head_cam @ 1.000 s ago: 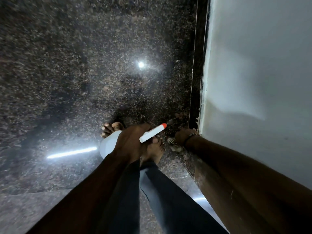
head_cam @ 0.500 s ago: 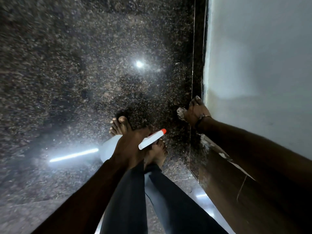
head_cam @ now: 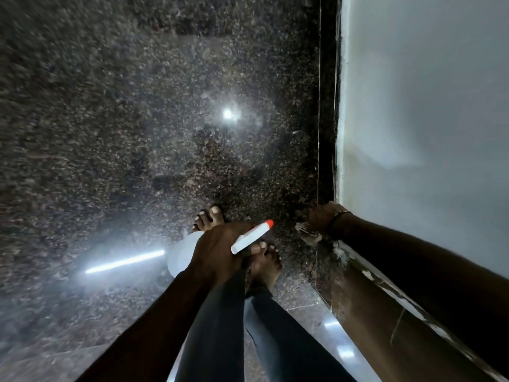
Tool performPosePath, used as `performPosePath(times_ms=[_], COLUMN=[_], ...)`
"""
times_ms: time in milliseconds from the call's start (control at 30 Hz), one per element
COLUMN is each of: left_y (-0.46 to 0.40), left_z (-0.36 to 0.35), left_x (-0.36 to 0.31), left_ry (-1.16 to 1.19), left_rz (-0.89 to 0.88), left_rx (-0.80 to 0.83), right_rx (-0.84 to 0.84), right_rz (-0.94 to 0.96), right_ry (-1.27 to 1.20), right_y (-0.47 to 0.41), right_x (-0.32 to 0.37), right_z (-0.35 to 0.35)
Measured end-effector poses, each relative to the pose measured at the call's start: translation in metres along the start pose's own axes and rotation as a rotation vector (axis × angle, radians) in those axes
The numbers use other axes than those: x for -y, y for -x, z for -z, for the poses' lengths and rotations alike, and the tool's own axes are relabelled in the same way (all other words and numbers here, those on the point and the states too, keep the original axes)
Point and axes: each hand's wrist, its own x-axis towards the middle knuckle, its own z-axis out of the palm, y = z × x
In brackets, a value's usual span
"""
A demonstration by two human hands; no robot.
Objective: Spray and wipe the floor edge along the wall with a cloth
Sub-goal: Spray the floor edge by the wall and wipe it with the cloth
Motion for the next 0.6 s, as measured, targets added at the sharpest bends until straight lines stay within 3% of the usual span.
performPosePath(times_ms=[300, 367, 433, 533, 600], left_y=[-0.029, -0.035, -0.041, -0.047, -0.052], left_z=[0.037, 0.042, 0.050, 0.050, 0.047], left_x=[-0.034, -0.034, -0.030, -0.023, -0.019], left_ry=[-0.025, -0.005, 0.024, 0.046, 0.016], left_rz=[-0.045, -0.052, -0.033, 0.014, 0.037], left_rx=[0.002, -0.009, -0.046, -0.042, -0.027], right_rx=[-0.021, -0.177, -0.288, -0.160, -0.163], right_rz=[0.125, 0.271, 0.265, 0.119, 0.125], right_ry=[0.109, 0.177, 0.273, 0.285, 0.280], right_y=[0.021, 0.009, -0.001, -0.020, -0.033], right_x=[-0.006, -0.003, 0.000, -0.007, -0.014], right_z=[0.017, 0.020, 0.029, 0.033, 0.029])
